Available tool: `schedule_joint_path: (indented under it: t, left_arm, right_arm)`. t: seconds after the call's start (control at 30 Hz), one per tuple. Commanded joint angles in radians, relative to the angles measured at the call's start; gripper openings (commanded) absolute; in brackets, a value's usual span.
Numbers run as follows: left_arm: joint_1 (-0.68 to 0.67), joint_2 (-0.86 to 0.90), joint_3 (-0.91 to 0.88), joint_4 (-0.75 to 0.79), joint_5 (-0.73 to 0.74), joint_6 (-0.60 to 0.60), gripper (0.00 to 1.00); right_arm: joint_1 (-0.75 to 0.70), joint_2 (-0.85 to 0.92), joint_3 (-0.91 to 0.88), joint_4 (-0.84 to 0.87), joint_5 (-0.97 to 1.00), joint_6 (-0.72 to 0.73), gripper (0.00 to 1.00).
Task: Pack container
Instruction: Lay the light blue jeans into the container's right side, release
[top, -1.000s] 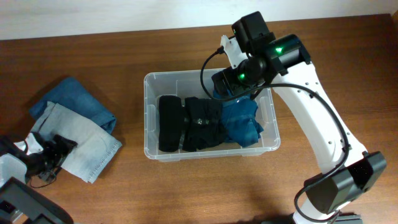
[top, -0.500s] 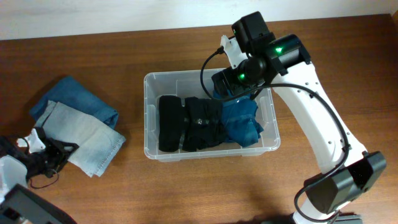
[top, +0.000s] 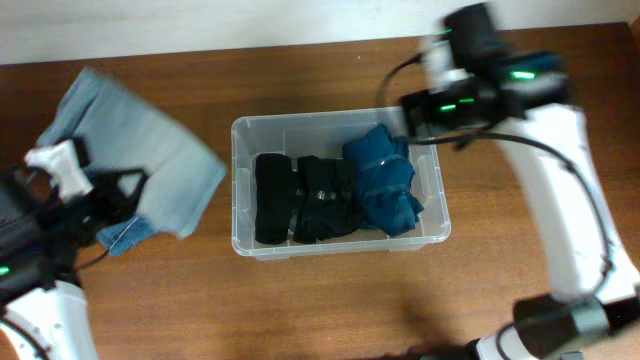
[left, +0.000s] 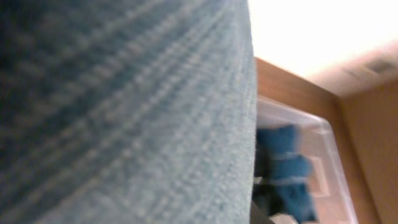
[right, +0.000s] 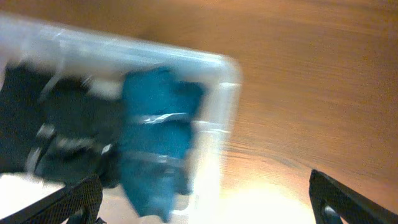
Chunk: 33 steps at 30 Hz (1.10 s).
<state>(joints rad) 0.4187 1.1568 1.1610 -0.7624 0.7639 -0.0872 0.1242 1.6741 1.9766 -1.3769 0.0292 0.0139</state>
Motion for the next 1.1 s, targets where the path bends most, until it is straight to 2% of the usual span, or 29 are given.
schedule_joint_path:
  t: [0.0,0.1,0.13,0.17,0.2,0.27,0.4,0.5,0.73,0.77,0.87,1.0,1.07]
  left_arm:
    - [-0.25,-0.061,0.069,0.103,0.025,-0.148,0.01]
    - [-0.441,-0.04,0.069,0.157,-0.097,-0.226,0.01]
    - [-0.567,-0.008,0.069,0.19,-0.196,-0.262,0.01]
    - [-0.628,0.013,0.069,0.211,-0.234,-0.269,0.01]
    - [-0.771,0.085,0.069,0.283,-0.278,-0.274,0.01]
    - [-0.906,0.201,0.069,0.371,-0.294,-0.329,0.01]
    - [-1.03,0.381,0.069,0.454,-0.29,-0.433,0.01]
    - [-1.064,0.46,0.069,0.467,-0.29,-0.482,0.01]
    - [-1.077,0.559,0.069,0.451,-0.29,-0.481,0.02]
    - [-1.077,0.573,0.069,0.452,-0.29,-0.481,0.18]
    - [-1.062,0.601,0.069,0.453,-0.319,-0.414,0.99]
    - [-0.976,0.589,0.093,0.389,-0.478,-0.383,0.99]
    - [-0.916,0.561,0.138,0.364,-0.5,-0.305,0.99]
  right_arm:
    - [-0.172,-0.093,0.031,-0.032,0.031,0.055,0.98]
    - [-0.287,-0.097,0.031,-0.071,0.003,0.054,0.99]
    - [-0.336,-0.095,0.029,-0.082,-0.033,0.054,0.98]
    - [-0.354,-0.095,0.029,-0.082,-0.048,0.053,0.98]
    - [-0.39,-0.095,0.027,-0.082,-0.082,0.046,0.99]
    - [-0.395,-0.095,0.026,-0.082,-0.085,0.046,0.98]
    - [-0.393,-0.095,0.026,-0.082,-0.085,0.046,0.98]
    - [-0.393,-0.095,0.026,-0.082,-0.085,0.046,0.98]
    - [-0.393,-0.089,0.024,-0.082,-0.085,0.046,0.98]
    - [-0.393,-0.086,0.024,-0.084,-0.085,0.046,0.99]
    - [-0.393,-0.082,0.024,-0.09,-0.085,0.046,0.98]
    - [-0.393,-0.082,0.024,-0.09,-0.085,0.046,0.98]
    - [-0.393,-0.082,0.024,-0.09,-0.086,0.046,0.99]
